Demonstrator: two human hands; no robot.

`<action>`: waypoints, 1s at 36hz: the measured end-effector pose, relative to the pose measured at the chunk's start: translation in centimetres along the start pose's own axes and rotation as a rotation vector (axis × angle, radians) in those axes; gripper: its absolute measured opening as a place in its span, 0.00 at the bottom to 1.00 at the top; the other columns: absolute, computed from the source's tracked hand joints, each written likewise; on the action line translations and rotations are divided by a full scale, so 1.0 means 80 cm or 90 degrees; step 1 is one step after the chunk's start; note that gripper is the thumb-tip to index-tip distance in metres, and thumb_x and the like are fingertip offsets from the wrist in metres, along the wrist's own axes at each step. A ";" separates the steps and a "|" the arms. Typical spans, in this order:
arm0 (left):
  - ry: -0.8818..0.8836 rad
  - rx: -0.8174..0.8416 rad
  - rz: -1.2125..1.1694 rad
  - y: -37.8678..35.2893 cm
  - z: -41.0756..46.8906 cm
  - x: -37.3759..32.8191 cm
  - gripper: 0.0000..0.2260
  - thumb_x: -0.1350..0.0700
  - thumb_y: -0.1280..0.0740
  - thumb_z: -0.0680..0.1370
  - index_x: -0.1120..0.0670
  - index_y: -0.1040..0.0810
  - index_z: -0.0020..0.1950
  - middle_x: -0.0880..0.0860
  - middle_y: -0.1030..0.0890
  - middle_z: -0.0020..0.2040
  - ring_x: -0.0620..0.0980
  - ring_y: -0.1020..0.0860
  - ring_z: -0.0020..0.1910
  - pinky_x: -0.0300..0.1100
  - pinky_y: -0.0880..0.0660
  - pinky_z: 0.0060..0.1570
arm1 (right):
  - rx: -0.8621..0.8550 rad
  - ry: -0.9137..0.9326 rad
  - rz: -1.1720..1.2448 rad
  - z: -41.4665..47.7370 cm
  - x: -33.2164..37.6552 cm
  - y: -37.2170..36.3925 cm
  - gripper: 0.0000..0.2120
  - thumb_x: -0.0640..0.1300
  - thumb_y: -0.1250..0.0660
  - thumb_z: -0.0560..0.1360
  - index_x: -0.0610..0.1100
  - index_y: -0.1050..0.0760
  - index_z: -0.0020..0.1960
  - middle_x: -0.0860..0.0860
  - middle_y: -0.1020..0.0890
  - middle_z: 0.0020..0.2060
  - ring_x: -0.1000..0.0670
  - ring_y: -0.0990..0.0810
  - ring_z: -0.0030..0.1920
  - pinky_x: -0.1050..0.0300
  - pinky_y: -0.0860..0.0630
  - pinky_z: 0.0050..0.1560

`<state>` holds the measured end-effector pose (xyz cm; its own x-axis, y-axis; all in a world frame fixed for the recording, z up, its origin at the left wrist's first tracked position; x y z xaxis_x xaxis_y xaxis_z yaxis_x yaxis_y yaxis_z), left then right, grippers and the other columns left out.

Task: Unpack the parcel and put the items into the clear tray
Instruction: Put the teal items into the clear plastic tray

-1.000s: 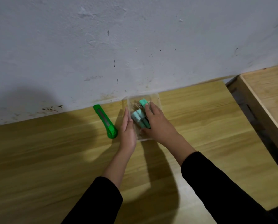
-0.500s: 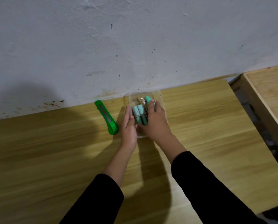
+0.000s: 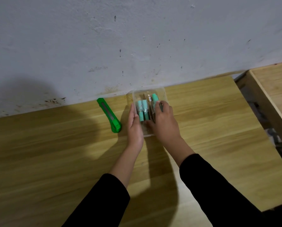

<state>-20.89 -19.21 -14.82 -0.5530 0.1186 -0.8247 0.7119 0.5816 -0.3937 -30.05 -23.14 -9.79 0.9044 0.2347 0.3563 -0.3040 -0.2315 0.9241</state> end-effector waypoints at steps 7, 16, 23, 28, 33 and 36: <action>-0.003 0.002 -0.003 -0.001 0.002 -0.001 0.22 0.67 0.50 0.81 0.56 0.42 0.74 0.52 0.41 0.76 0.47 0.42 0.74 0.32 0.38 0.64 | -0.018 -0.014 0.029 0.004 0.004 -0.001 0.37 0.47 0.31 0.73 0.35 0.46 0.73 0.39 0.40 0.71 0.41 0.42 0.72 0.51 0.38 0.70; -0.008 0.009 0.030 -0.002 0.000 -0.006 0.21 0.66 0.49 0.81 0.56 0.42 0.74 0.52 0.40 0.75 0.46 0.41 0.74 0.29 0.34 0.60 | -0.078 0.006 0.099 -0.003 -0.005 0.018 0.30 0.45 0.32 0.74 0.37 0.39 0.71 0.39 0.36 0.70 0.41 0.40 0.71 0.52 0.37 0.69; -0.044 0.044 0.152 0.005 -0.004 -0.010 0.21 0.63 0.46 0.81 0.54 0.43 0.74 0.50 0.40 0.75 0.44 0.41 0.73 0.31 0.41 0.67 | -0.168 -0.075 0.215 -0.004 -0.050 0.029 0.18 0.38 0.39 0.77 0.36 0.31 0.66 0.38 0.26 0.59 0.40 0.28 0.60 0.52 0.30 0.61; -0.064 0.068 0.217 0.007 -0.005 -0.013 0.22 0.62 0.46 0.81 0.53 0.43 0.75 0.48 0.40 0.75 0.38 0.41 0.70 0.31 0.42 0.67 | -0.160 -0.074 0.262 0.005 -0.056 0.019 0.14 0.34 0.41 0.77 0.32 0.27 0.61 0.40 0.20 0.44 0.42 0.23 0.44 0.56 0.30 0.42; -0.077 0.063 0.257 0.010 0.002 -0.018 0.22 0.61 0.46 0.81 0.52 0.44 0.75 0.49 0.41 0.75 0.39 0.42 0.71 0.24 0.40 0.64 | -0.168 -0.047 0.302 0.018 -0.057 0.014 0.17 0.36 0.40 0.77 0.35 0.29 0.65 0.41 0.20 0.40 0.48 0.26 0.39 0.66 0.38 0.37; -0.080 0.065 0.288 0.011 0.004 -0.023 0.22 0.60 0.46 0.81 0.51 0.46 0.75 0.47 0.42 0.75 0.37 0.40 0.71 0.27 0.39 0.64 | -0.168 -0.033 0.308 0.026 -0.056 0.013 0.17 0.36 0.39 0.77 0.35 0.28 0.65 0.40 0.19 0.41 0.48 0.26 0.39 0.67 0.37 0.36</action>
<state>-19.11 -19.20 -13.77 -0.1255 0.2397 -0.9627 0.9113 0.4113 -0.0164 -33.83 -26.40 -10.68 0.6545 0.1113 0.7478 -0.7473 -0.0554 0.6622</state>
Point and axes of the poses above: each hand's wrist, its own z-axis towards the middle knuckle, its own y-axis out of the back of the hand, x = y × z, the point moved 7 cm from there along z, towards the middle knuckle
